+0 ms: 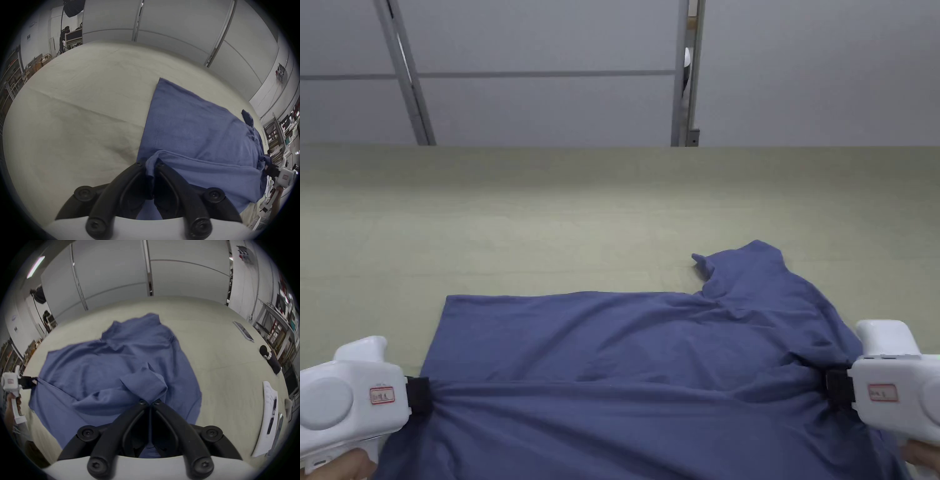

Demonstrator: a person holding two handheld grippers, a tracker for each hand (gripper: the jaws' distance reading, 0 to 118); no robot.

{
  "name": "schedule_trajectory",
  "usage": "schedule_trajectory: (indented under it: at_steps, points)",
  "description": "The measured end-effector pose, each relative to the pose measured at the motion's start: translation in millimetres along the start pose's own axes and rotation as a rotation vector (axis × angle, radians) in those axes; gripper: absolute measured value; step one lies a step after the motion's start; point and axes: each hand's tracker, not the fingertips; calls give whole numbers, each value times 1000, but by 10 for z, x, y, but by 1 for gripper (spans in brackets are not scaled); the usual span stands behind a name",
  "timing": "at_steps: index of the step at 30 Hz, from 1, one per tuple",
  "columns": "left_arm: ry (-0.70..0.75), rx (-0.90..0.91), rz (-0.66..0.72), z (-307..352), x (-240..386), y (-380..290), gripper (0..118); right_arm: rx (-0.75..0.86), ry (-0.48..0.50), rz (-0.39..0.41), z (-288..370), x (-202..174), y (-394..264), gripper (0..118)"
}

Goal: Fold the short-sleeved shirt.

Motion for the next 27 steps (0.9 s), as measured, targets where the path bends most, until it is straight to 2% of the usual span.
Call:
schedule_trajectory:
  at_steps: [1,2,3,4,5,6,7,8,10,12,13,14,15,16,17,18,19,22,23,24,25,26,27]
  points:
    - [-4,16,3,73,-4,-19,47,21,22,1,44,8,-27,4]
    - [-5,36,-6,145,-10,-29,75,38,30,8,121,15,-54,8]
    - [-17,51,-24,219,-103,-6,98,73,18,27,224,18,-65,27]
    - [-48,85,-38,356,-116,-23,98,135,-7,46,363,22,-86,27]
    - [-85,140,-47,518,-122,-63,102,181,-17,50,500,26,-103,36]
    - [-122,220,-71,740,-120,-129,108,233,-10,41,664,15,-127,74]
    - [-134,311,-96,1014,-104,-172,110,283,-5,19,830,11,-161,107]
    - [-140,381,-123,1192,-82,-250,111,342,17,-8,984,1,-199,118]
    - [-131,550,-164,1520,-33,-463,112,459,95,-65,1325,-64,-284,118]
    - [-150,649,-168,1695,-81,-678,112,472,93,-90,1480,-126,-367,118]
    - [-162,663,-161,1767,-73,-763,109,468,97,-79,1535,-165,-392,118]
    - [-171,650,-147,1815,-68,-839,97,492,111,-68,1585,-208,-420,106]
    - [-183,628,-136,1820,-99,-914,45,507,117,-64,1641,-245,-471,40]
    - [-178,595,-125,1801,-86,-961,0,500,109,-54,1668,-297,-500,2]
    - [-111,574,-103,1763,-76,-997,0,531,52,-29,1705,-372,-571,2]
    - [-127,495,-95,1773,-144,-964,0,542,47,-14,1691,-308,-573,2]
    - [-158,457,-79,1703,-229,-973,0,504,91,19,1723,-321,-599,2]
    - [-119,351,-19,1587,-360,-878,0,506,84,33,1719,-351,-722,2]
    - [-125,302,-10,1497,-383,-844,1,504,83,31,1717,-344,-737,2]
    - [-119,248,3,1428,-405,-756,30,503,79,25,1709,-331,-748,2]
    - [-112,193,9,1333,-417,-656,77,495,78,12,1715,-328,-751,2]
    - [-117,122,11,1221,-427,-553,111,490,79,1,1727,-335,-764,2]
    - [-131,29,9,1044,-371,-528,118,489,80,-12,1719,-326,-771,2]
